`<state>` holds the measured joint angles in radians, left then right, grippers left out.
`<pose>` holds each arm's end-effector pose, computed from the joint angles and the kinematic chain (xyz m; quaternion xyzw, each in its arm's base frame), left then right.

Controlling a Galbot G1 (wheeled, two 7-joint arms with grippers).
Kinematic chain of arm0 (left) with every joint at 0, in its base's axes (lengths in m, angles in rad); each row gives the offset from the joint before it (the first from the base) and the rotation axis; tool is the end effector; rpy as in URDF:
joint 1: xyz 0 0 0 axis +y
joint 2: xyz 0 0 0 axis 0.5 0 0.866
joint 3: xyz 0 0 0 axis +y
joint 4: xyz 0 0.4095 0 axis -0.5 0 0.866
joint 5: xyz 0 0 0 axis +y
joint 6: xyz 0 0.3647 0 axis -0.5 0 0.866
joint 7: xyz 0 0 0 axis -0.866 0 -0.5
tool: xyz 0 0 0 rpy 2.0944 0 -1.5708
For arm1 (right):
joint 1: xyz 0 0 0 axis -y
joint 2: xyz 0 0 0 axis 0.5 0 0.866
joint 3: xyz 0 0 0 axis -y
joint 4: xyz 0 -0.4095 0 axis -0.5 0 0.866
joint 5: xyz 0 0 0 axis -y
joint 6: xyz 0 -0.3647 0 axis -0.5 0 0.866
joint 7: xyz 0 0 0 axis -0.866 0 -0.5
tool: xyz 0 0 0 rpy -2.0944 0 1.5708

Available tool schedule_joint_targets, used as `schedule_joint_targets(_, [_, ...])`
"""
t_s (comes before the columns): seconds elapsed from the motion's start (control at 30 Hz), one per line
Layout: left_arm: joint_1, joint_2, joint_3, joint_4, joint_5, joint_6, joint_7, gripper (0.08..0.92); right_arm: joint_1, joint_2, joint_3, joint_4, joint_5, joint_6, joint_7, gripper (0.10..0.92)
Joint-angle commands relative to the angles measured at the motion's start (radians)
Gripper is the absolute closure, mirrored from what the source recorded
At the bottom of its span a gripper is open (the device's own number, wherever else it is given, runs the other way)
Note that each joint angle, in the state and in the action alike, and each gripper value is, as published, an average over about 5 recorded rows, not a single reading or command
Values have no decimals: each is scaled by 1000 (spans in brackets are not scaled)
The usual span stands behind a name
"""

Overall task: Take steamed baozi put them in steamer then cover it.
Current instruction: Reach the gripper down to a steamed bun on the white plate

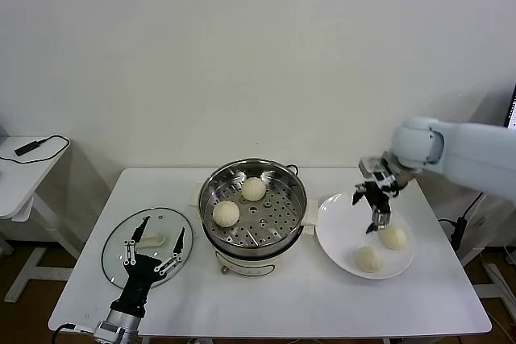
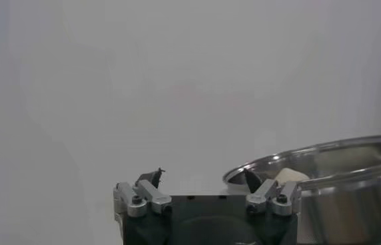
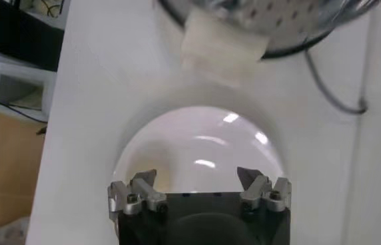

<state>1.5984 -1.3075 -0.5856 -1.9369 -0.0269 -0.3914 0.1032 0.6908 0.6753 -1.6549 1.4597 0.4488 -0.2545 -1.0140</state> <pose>0.1514 0.0930 -0.4028 0.1026 0.9829 0.1153 0.1002 0.5408 -0.1652 -0.1186 0.5559 -0.5038 0.5077 0.4236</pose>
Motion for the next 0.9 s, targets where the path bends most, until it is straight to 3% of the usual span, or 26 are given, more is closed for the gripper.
schedule_joint_targets(0.03, [5,-1,-1,-2,3,-1,-1,177,-217,-69,91,-35,-71,11,-4,203])
schedule_joint_targets(0.9, [13,0,-12,13,5,-15,-1,177,-335,-21,178,-135,-113,12,41,203])
